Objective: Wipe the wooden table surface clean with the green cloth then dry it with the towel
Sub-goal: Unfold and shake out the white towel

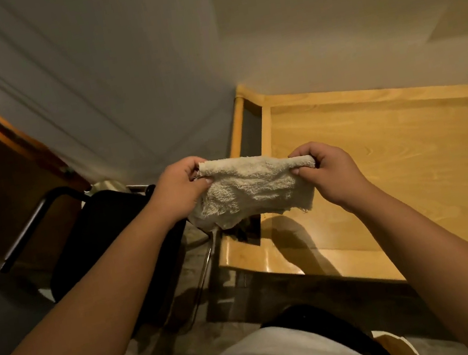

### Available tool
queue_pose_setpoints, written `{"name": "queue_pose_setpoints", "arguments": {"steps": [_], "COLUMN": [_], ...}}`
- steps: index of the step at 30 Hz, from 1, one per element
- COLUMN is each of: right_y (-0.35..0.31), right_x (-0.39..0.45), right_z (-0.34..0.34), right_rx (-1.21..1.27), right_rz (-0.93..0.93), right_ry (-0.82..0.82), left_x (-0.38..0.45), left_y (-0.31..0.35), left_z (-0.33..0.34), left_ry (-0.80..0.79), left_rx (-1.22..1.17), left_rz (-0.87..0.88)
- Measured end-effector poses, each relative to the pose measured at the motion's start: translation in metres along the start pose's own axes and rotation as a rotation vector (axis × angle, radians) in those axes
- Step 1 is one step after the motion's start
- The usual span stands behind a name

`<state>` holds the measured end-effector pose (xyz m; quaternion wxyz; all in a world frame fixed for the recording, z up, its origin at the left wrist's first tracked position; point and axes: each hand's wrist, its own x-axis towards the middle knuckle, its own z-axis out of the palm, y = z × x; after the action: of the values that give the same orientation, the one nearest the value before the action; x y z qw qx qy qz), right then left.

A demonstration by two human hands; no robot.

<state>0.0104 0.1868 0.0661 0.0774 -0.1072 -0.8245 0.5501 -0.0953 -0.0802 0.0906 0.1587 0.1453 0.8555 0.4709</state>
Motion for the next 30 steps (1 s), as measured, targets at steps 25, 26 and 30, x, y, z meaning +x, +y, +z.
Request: {"name": "queue_pose_setpoints", "arguments": {"steps": [25,26,30], "right_y": [0.074,0.080,0.106], "right_x": [0.233,0.243,0.278], "right_z": [0.052,0.056,0.073], "right_rx": [-0.109,-0.125,-0.168], "right_rz": [0.419,0.430,0.502], "right_ry": [0.107,0.129,0.191], "left_x": [0.286,0.298,0.339], "left_y": [-0.074,-0.080,-0.104], "left_z": [0.004,0.008,0.018], "left_ry": [-0.215,-0.219,-0.263], "left_rx": [-0.042,-0.053,-0.087], "left_rz": [-0.143,-0.146,-0.192]}}
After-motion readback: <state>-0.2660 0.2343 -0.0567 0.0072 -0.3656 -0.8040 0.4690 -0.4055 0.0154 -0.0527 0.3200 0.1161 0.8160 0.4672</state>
